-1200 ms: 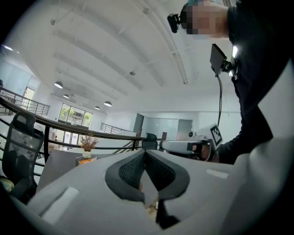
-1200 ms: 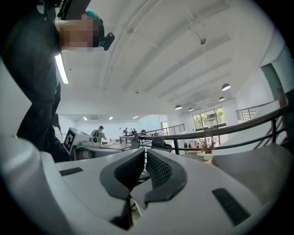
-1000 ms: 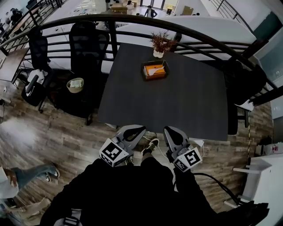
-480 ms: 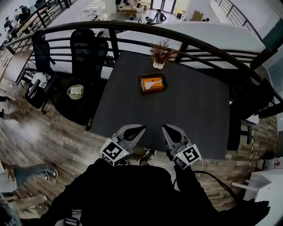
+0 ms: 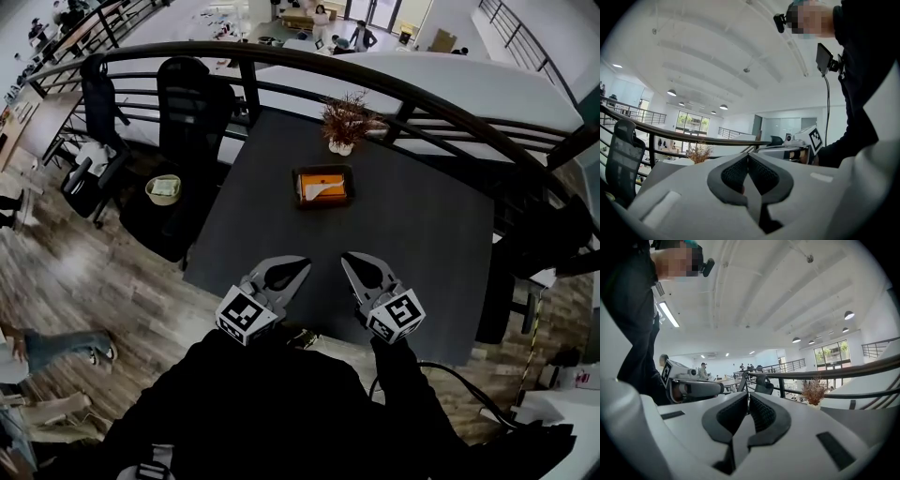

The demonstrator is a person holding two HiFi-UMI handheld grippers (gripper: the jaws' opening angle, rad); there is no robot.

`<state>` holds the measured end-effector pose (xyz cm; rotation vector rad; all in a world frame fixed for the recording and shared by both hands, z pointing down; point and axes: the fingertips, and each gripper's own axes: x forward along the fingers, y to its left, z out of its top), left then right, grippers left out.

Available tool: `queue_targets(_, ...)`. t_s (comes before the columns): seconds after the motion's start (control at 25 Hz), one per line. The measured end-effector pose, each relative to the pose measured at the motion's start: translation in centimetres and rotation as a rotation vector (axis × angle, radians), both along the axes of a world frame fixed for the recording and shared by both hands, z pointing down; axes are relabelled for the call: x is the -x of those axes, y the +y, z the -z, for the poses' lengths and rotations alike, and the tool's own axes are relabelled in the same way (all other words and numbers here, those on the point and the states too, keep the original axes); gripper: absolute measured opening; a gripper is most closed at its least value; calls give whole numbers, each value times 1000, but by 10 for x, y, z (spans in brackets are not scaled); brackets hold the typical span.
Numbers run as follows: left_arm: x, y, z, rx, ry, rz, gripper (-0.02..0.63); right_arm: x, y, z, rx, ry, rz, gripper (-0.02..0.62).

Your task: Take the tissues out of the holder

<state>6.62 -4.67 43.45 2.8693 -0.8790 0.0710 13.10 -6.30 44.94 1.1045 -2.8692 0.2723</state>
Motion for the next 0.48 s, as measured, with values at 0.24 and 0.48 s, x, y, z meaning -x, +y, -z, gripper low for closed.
queue_targets(0.24, 7, -42, -14, 0, -11, 28, 8, 3, -54, -16, 1, 73, 16, 3)
queue_targets(0.48, 17, -87, -40, 15, -20, 31, 8, 9, -128, -67, 46, 276, 34, 14)
